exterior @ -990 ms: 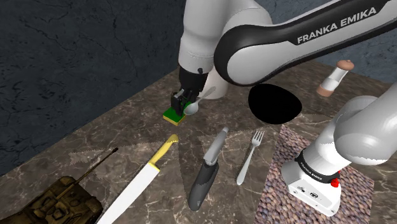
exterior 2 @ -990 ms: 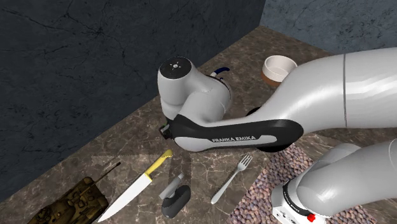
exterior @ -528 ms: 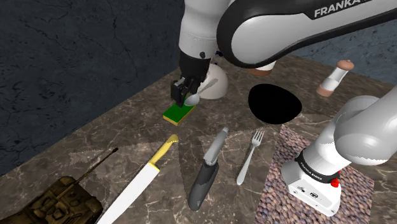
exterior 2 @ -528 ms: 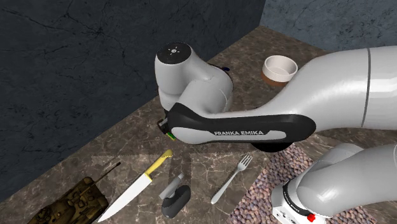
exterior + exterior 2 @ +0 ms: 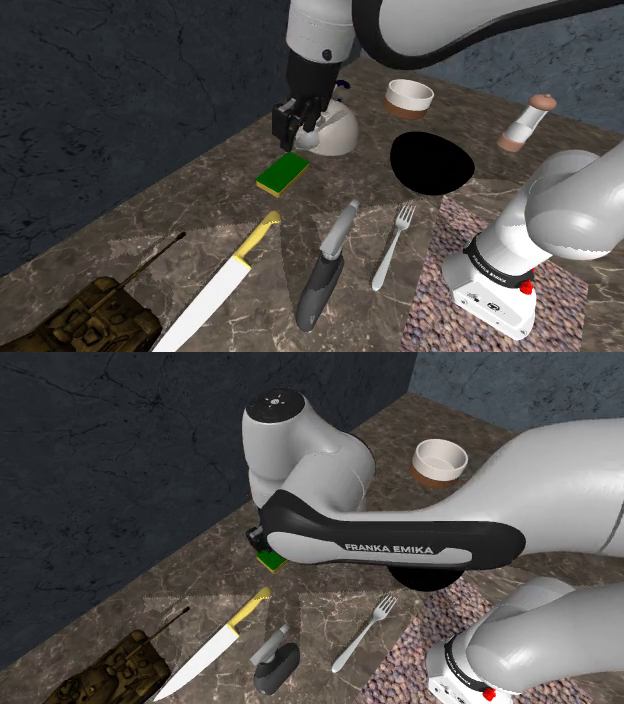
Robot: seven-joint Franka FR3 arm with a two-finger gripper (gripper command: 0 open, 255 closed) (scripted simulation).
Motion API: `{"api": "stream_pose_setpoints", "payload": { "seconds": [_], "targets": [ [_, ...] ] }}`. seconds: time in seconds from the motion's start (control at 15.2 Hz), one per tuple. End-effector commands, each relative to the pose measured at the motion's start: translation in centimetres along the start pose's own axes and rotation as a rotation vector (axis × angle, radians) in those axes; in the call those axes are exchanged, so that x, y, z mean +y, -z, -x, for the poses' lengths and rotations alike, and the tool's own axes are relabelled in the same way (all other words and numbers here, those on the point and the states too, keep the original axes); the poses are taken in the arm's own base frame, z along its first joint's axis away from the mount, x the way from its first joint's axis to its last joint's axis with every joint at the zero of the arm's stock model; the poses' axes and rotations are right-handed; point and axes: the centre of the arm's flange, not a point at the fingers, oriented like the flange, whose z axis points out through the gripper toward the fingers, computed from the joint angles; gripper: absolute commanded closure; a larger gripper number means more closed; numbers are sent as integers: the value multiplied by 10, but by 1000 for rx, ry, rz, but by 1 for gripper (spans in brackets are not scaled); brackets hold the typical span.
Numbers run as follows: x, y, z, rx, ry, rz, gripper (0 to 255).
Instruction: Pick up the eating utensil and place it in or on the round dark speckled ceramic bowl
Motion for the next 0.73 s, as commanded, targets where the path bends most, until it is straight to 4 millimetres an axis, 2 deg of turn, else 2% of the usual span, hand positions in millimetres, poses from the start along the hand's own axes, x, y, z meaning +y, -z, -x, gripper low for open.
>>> {"api": "stream_pose_setpoints", "payload": {
  "seconds": [0.0,0.66],
  "targets": [
    [13,3,14,0,0,0,255],
    [104,19,109,0,0,0,255]
  ]
}}
